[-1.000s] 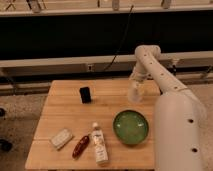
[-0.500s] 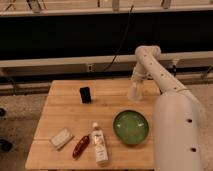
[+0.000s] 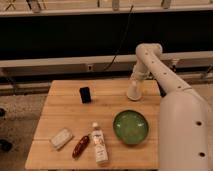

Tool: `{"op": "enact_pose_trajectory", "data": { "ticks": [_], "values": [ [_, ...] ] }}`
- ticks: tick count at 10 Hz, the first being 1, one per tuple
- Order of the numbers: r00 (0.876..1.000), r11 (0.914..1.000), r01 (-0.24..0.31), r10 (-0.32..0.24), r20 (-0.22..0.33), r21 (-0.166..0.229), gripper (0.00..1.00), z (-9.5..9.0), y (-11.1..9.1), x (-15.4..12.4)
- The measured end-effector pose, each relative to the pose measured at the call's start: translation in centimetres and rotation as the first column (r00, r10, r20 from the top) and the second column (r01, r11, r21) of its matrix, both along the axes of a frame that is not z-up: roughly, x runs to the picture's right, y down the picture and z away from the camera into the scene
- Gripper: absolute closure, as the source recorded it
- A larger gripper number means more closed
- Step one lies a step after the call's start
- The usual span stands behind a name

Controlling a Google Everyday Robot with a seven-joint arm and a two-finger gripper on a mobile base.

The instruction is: Place the ceramic cup over the eraser

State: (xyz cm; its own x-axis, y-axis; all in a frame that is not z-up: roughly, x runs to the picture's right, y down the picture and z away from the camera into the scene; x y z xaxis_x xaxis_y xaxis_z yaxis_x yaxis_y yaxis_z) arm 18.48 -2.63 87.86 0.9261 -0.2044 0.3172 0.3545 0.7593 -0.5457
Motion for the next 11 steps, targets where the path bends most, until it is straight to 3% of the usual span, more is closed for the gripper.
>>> {"op": "enact_pose_trajectory", "data": {
  "ticks": [4,7,11],
  "values": [
    [0.991,0.9952,0.096,-0.097,0.094,0.018,1.0,-4.5,-3.0,-6.2],
    [0.975,0.9873,0.157,-0.159,0.152,0.021,1.0,-5.9,-3.6,-9.1],
    [0.945,0.9707,0.238,-0.239,0.222,0.029,1.0,-7.6,-3.4,-12.8]
  ]
}}
